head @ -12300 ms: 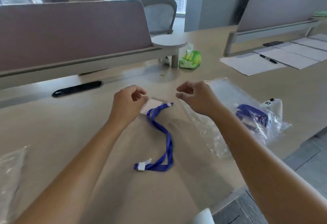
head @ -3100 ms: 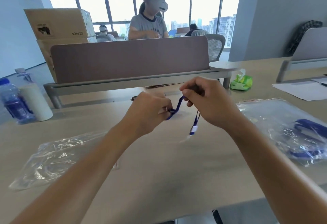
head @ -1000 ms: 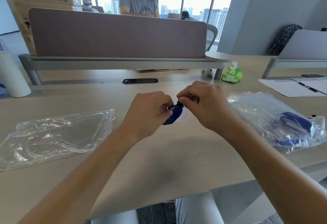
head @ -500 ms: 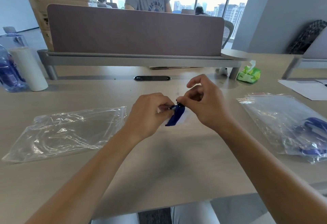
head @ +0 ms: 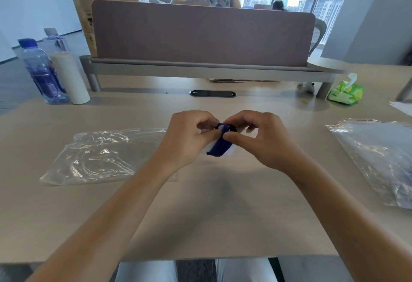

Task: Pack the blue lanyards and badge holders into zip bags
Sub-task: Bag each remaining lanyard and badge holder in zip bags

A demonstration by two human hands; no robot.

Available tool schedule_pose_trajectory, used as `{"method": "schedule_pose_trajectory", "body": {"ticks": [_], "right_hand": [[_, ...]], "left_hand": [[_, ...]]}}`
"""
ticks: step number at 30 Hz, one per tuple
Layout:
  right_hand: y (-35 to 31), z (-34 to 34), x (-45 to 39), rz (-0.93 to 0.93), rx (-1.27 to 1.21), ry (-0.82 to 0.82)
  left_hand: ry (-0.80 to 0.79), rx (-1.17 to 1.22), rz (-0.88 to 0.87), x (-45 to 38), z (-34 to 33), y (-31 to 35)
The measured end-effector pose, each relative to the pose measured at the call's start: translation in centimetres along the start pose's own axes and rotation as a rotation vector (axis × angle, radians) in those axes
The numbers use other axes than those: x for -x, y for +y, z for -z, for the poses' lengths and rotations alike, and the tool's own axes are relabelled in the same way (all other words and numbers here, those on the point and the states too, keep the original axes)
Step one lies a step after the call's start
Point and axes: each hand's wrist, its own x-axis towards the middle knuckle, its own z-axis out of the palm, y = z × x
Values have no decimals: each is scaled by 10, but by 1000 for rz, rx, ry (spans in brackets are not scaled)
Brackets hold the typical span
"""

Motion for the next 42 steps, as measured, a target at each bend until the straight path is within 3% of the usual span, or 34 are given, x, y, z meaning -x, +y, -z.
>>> {"method": "schedule_pose_trajectory", "body": {"ticks": [8, 16, 21, 33, 38, 42], "right_hand": [[-7, -21, -17, 58, -125, -25], [-11, -40, -30, 2, -175, -47], [1, -55, -38, -194, -214, 133], [18, -79, -39, -328, -245, 194], [24, -76, -34, -371, -284, 204], [20, -80, -33, -446, -360, 178]], "left_hand": [[43, -20, 29, 14, 23, -8], [97, -80, 50, 26, 35, -26], [212, -227, 299, 33, 44, -53], [3, -714, 495, 25, 16, -74], [32, -663, 519, 25, 8, -80], [136, -487, 547, 26, 12, -82]]}}
